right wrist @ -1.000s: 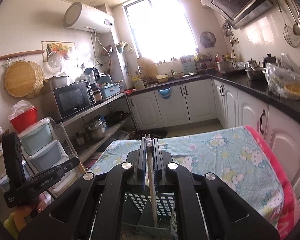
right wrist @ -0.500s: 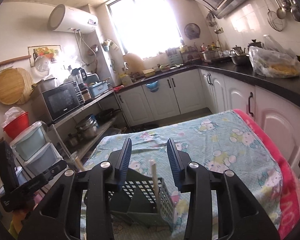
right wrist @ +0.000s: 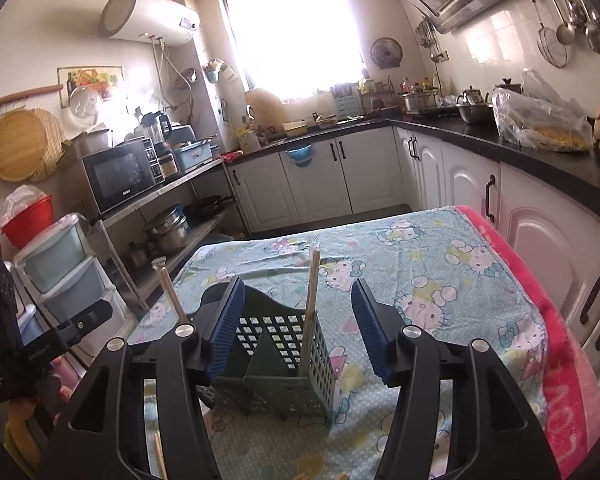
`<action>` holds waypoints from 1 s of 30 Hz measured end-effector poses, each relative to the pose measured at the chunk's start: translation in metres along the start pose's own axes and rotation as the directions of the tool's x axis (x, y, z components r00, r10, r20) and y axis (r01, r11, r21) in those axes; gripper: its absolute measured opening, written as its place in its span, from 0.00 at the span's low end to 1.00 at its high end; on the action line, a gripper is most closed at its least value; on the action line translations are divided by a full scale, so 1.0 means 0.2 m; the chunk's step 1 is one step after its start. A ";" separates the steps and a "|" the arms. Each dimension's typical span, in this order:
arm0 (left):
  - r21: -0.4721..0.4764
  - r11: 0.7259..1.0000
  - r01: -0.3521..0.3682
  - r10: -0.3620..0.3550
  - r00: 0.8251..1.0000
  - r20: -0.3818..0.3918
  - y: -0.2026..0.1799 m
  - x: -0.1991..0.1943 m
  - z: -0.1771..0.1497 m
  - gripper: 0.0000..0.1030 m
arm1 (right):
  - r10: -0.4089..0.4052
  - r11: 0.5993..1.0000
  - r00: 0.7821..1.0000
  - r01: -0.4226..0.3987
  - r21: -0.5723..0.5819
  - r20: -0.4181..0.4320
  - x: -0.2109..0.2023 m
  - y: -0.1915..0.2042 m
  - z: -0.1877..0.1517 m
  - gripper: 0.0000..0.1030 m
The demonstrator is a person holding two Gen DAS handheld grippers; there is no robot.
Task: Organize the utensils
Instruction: 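Open both grippers to leave the chopsticks standing in the caddy, then move both tools back down to the chopstick pile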
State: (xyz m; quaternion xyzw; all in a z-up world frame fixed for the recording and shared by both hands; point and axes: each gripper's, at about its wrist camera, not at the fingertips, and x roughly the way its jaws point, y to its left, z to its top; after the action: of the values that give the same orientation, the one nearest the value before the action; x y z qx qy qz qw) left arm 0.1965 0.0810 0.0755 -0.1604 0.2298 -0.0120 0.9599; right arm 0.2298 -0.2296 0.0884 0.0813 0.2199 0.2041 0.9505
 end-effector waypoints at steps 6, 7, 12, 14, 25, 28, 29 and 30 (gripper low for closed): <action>-0.007 1.000 0.009 -0.009 1.000 0.000 0.02 -0.05 -0.05 0.90 | 0.001 0.999 1.000 -0.001 -0.033 -0.002 -0.05 0.03 -0.05 0.57; -0.006 1.000 0.009 -0.009 1.000 0.001 0.02 -0.06 -0.06 0.90 | 0.002 0.999 1.000 -0.002 -0.035 -0.003 -0.06 0.04 -0.06 0.58; 0.001 1.000 0.005 -0.005 1.000 -0.003 0.03 -0.09 -0.10 0.90 | 0.008 0.999 1.000 -0.009 -0.046 -0.007 -0.10 0.06 -0.10 0.60; 0.007 1.000 0.007 -0.007 1.000 -0.001 0.03 -0.11 -0.12 0.90 | 0.012 0.999 1.000 -0.013 -0.052 -0.013 -0.11 0.07 -0.13 0.60; 0.027 1.000 -0.005 0.005 1.000 -0.020 0.02 -0.17 -0.22 0.90 | 0.028 0.997 0.997 -0.032 -0.066 -0.071 -0.14 0.10 -0.26 0.61; 0.030 1.000 -0.007 0.008 1.000 -0.029 0.02 -0.18 -0.25 0.90 | 0.031 0.997 0.996 -0.038 -0.071 -0.087 -0.14 0.11 -0.29 0.61; 0.031 0.999 -0.007 0.008 0.999 -0.032 0.03 -0.18 -0.25 0.90 | 0.032 0.997 0.995 -0.039 -0.074 -0.092 -0.14 0.11 -0.30 0.61; 0.032 0.999 -0.008 0.009 0.999 -0.034 0.03 -0.18 -0.26 0.90 | 0.034 0.996 0.995 -0.042 -0.076 -0.097 -0.14 0.12 -0.31 0.61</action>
State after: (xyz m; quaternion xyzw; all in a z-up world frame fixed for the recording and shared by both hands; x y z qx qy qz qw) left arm 0.1408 0.0736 0.0460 -0.1440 0.2465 -0.0142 0.9583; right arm 0.1701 -0.2166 0.0497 0.0385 0.2556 0.2341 0.9372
